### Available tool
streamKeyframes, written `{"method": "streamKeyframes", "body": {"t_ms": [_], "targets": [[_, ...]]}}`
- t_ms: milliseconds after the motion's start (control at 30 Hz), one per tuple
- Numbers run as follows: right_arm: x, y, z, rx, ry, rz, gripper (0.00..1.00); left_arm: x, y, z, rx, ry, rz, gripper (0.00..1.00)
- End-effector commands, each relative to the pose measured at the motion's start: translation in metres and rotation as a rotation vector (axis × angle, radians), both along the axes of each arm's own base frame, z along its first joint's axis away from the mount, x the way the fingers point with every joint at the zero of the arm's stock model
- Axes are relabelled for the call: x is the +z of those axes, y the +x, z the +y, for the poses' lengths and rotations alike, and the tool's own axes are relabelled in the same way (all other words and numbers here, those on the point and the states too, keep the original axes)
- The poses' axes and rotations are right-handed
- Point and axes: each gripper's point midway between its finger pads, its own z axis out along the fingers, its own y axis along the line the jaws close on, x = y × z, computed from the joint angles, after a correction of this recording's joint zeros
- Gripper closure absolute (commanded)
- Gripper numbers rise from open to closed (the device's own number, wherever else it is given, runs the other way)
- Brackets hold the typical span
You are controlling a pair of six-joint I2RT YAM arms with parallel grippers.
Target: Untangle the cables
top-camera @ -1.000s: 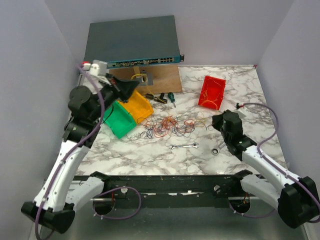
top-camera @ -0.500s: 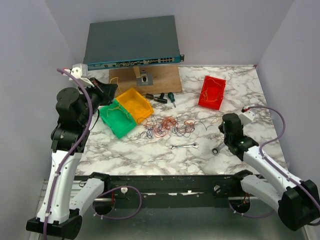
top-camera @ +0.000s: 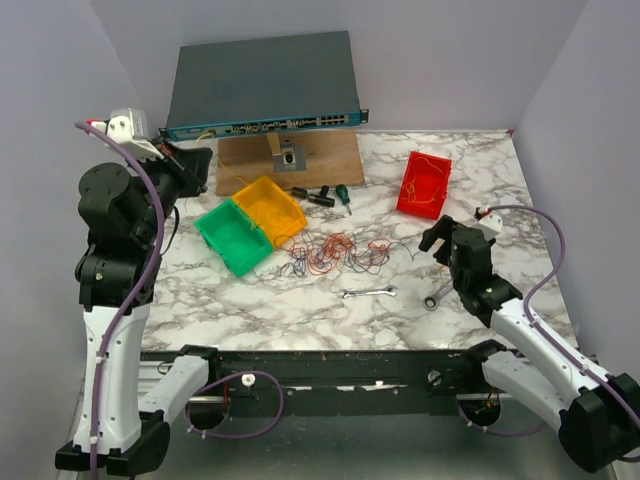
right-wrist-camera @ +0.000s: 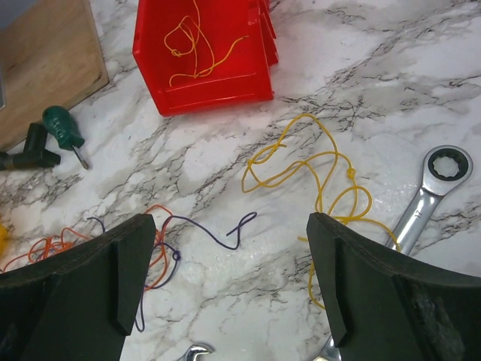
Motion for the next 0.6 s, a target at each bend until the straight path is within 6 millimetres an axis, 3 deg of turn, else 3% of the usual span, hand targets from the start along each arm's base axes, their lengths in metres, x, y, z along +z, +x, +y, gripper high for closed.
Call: {"method": "streamKeyframes", "body": {"t_ms": [0, 133, 267, 567], "targets": [[-0.004, -0.002, 0.004, 0.043, -0.006, -0.012, 0.10, 0.030, -0.009, 0.007, 0.020, 0.044, -0.044, 1.00], [-0.005, -0.003, 0.005, 0.053, -0.005, -0.016, 0.10, 0.048, -0.012, 0.009, 0.027, 0.062, -0.070, 1.00], [-0.004, -0.003, 0.006, 0.059, -0.002, -0.020, 0.10, 0.046, -0.010, 0.015, 0.054, 0.076, -0.056, 1.00], [0.001, -0.007, 0.008, 0.075, 0.014, -0.045, 0.10, -0.004, 0.010, 0.026, 0.105, 0.084, 0.037, 1.00]]}}
